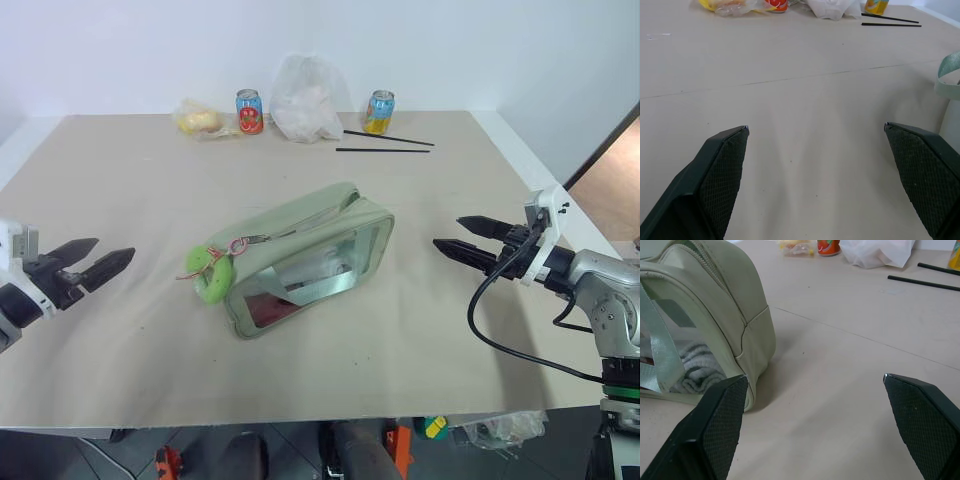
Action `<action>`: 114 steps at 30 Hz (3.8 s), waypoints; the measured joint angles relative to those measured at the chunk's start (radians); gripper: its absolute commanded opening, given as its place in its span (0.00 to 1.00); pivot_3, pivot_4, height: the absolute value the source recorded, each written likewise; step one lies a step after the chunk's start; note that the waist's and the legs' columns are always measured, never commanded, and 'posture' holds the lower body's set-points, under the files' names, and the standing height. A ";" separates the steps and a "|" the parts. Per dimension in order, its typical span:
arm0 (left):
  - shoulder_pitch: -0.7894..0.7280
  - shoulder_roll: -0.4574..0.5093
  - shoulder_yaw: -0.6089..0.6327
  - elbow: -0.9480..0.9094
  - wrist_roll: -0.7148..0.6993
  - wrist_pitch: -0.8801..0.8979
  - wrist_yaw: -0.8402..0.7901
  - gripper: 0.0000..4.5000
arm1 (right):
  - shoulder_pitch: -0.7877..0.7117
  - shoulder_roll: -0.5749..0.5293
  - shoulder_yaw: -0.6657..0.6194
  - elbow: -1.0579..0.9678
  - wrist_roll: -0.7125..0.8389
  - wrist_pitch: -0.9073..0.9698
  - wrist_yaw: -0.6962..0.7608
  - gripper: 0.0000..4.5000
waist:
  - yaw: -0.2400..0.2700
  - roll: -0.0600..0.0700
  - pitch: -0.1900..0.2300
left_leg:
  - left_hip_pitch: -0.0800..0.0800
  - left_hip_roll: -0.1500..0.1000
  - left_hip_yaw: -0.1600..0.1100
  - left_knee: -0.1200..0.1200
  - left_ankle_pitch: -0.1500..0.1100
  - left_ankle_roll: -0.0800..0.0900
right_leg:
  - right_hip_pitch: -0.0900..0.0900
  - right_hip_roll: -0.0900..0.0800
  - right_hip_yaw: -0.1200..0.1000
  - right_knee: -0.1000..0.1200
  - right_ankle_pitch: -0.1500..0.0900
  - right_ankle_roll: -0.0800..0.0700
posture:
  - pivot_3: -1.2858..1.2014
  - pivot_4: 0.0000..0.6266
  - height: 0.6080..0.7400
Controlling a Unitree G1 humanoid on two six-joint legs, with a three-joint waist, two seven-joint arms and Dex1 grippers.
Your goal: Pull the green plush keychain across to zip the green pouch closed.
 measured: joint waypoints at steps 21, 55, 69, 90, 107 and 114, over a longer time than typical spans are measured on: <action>-0.245 0.078 -0.101 -0.251 -0.270 0.087 -0.282 1.00 | -0.552 0.019 0.439 0.068 -0.162 -0.206 0.462 1.00 | -0.003 0.000 0.003 | 0.000 0.005 0.001 0.001 0.000 -0.001 | -0.002 0.009 0.002 0.003 0.001 -0.005 | 0.52 0.24 1.00; -0.130 -0.032 0.084 -0.194 -0.457 0.048 -0.075 1.00 | -0.458 0.009 0.457 -0.049 -0.183 0.002 0.453 0.01 | 0.001 0.000 0.003 | 0.000 0.007 0.000 0.008 0.000 -0.002 | -0.002 0.009 0.001 0.006 0.003 -0.008 | 0.52 0.24 1.00; -0.012 -0.069 -0.062 -0.296 -0.413 0.077 -0.043 1.00 | -0.346 0.068 0.413 -0.361 -0.116 0.333 0.104 0.01 | -0.005 -0.003 0.001 | 0.004 0.010 0.000 0.009 0.001 -0.004 | 0.000 0.013 0.001 0.008 0.005 -0.010 | 0.52 0.24 1.00; -0.037 0.032 -0.118 -0.287 -0.323 0.099 -0.151 0.22 | -0.327 0.098 0.413 -0.346 -0.107 0.299 0.040 0.00 | -0.012 -0.003 0.001 | 0.005 0.013 0.000 0.008 0.001 -0.004 | 0.000 0.019 0.001 0.008 0.004 -0.012 | 0.52 0.24 1.00; -0.292 -0.047 -0.157 -0.246 -0.403 0.121 -0.065 0.00 | -0.327 0.100 0.420 -0.326 -0.110 0.272 0.028 0.00 | -0.011 -0.003 0.001 | 0.004 0.012 0.000 0.008 0.001 -0.004 | 0.000 0.019 0.002 0.007 0.005 -0.011 | 0.52 0.24 1.00; -0.430 -0.085 -0.198 -0.225 -0.458 0.151 -0.011 0.00 | -0.326 0.107 0.426 -0.324 -0.112 0.258 0.024 0.00 | -0.016 -0.003 0.001 | 0.003 0.012 0.000 0.008 0.001 -0.004 | 0.000 0.019 0.003 0.007 0.005 -0.011 | 0.52 0.24 1.00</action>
